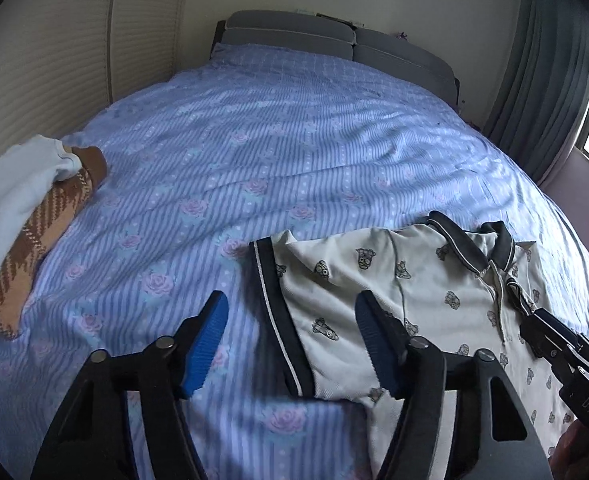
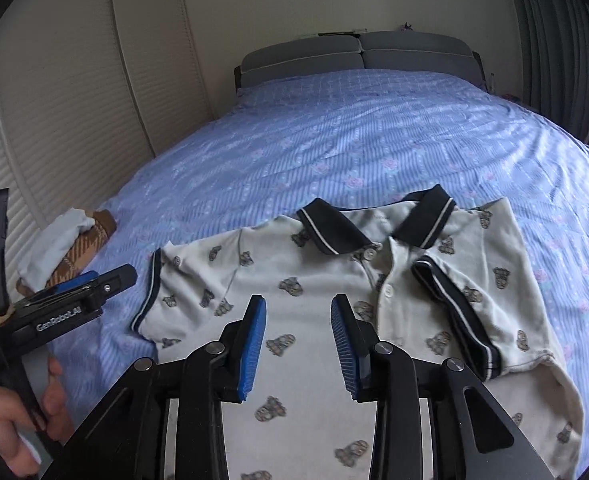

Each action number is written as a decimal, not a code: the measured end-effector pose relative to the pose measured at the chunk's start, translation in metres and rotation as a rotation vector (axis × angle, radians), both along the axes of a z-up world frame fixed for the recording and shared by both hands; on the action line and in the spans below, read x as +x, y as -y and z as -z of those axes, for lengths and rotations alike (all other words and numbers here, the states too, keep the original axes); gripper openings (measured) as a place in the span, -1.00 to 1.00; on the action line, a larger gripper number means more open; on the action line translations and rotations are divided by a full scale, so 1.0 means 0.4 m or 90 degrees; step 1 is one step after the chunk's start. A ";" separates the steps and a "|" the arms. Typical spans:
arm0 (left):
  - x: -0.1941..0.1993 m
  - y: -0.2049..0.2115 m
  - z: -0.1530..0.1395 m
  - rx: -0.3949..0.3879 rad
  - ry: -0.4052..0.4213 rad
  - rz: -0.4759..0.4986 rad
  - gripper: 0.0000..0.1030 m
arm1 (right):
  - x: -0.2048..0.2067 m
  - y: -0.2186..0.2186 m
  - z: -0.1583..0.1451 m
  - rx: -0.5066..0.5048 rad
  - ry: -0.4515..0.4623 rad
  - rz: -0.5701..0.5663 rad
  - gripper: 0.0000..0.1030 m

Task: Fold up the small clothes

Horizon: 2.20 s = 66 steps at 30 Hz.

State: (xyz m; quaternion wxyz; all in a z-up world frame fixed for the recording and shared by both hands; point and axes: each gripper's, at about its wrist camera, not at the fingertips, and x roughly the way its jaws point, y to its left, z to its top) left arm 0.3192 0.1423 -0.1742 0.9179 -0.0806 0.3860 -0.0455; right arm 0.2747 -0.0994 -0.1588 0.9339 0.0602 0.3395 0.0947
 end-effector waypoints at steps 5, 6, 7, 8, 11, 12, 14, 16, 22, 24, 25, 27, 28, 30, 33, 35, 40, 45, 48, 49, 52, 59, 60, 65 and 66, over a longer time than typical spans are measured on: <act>0.091 -0.047 0.073 -0.040 -0.037 0.022 -0.18 | 0.022 -0.041 0.018 0.009 -0.004 -0.002 -0.31; 0.105 -0.058 0.087 -0.053 -0.044 0.020 -0.18 | 0.026 -0.046 0.022 0.008 -0.005 -0.002 -0.31; 0.119 -0.072 0.101 -0.074 -0.049 0.016 -0.19 | 0.029 -0.051 0.027 0.006 -0.006 -0.001 -0.31; 0.126 -0.082 0.109 -0.091 -0.048 0.016 -0.22 | 0.033 -0.054 0.033 0.005 -0.007 -0.004 -0.31; 0.155 -0.103 0.120 -0.130 -0.041 0.019 -0.24 | 0.043 -0.060 0.048 0.000 -0.015 -0.005 -0.31; 0.165 -0.107 0.121 -0.142 -0.041 0.021 -0.25 | 0.046 -0.061 0.053 -0.001 -0.017 -0.005 -0.31; 0.183 -0.105 0.122 -0.156 -0.040 0.028 -0.25 | 0.051 -0.060 0.062 -0.005 -0.021 -0.001 -0.31; 0.193 -0.094 0.125 -0.153 -0.038 0.038 -0.42 | 0.055 -0.055 0.069 -0.004 -0.025 0.003 -0.31; 0.173 -0.092 0.119 -0.148 -0.036 0.034 -0.74 | 0.053 -0.029 0.073 0.002 -0.034 0.014 -0.31; 0.150 -0.088 0.097 -0.135 -0.030 0.028 -0.76 | 0.045 -0.019 0.066 0.003 -0.031 0.014 -0.31; 0.137 -0.083 0.083 -0.125 -0.026 0.023 -0.76 | 0.040 -0.013 0.061 0.004 -0.029 0.015 -0.31; 0.104 -0.063 0.040 -0.103 -0.014 0.022 -0.77 | 0.027 0.002 0.048 0.007 -0.022 0.017 -0.31; 0.084 -0.045 0.013 -0.087 -0.006 0.024 -0.77 | 0.019 0.011 0.041 0.010 -0.018 0.019 -0.31; 0.055 -0.004 -0.034 -0.065 0.006 0.034 -0.77 | 0.004 0.032 0.027 0.015 -0.011 0.022 -0.31; 0.033 0.076 -0.098 -0.045 0.017 0.056 -0.77 | -0.019 0.071 0.007 0.023 -0.001 0.030 -0.31; 0.032 0.145 -0.124 -0.026 0.021 0.081 -0.77 | -0.033 0.103 -0.004 0.030 0.004 0.040 -0.31; 0.063 0.306 -0.119 -0.008 0.002 0.131 -0.77 | -0.064 0.193 -0.006 0.042 0.006 0.069 -0.31; 0.097 0.428 -0.052 0.011 -0.029 0.158 -0.77 | -0.074 0.279 0.026 0.063 -0.014 0.103 -0.31; 0.112 0.471 0.003 0.022 -0.055 0.170 -0.78 | -0.072 0.317 0.049 0.069 -0.025 0.114 -0.31; 0.114 0.479 0.018 0.025 -0.061 0.172 -0.78 | -0.069 0.325 0.056 0.072 -0.029 0.117 -0.31; 0.115 0.497 0.049 0.033 -0.074 0.181 -0.77 | -0.067 0.346 0.071 0.077 -0.036 0.121 -0.31; 0.035 0.479 -0.013 0.040 -0.035 0.185 -0.08 | -0.072 0.365 0.077 0.085 -0.046 0.116 -0.31; 0.014 0.467 -0.028 0.045 -0.027 0.184 -0.06 | -0.076 0.365 0.075 0.084 -0.044 0.115 -0.31; -0.071 0.394 -0.051 0.039 -0.015 0.171 -0.02 | -0.097 0.353 0.054 0.076 -0.032 0.104 -0.31; -0.083 0.383 -0.045 0.037 -0.016 0.169 -0.02 | -0.101 0.350 0.051 0.076 -0.031 0.102 -0.31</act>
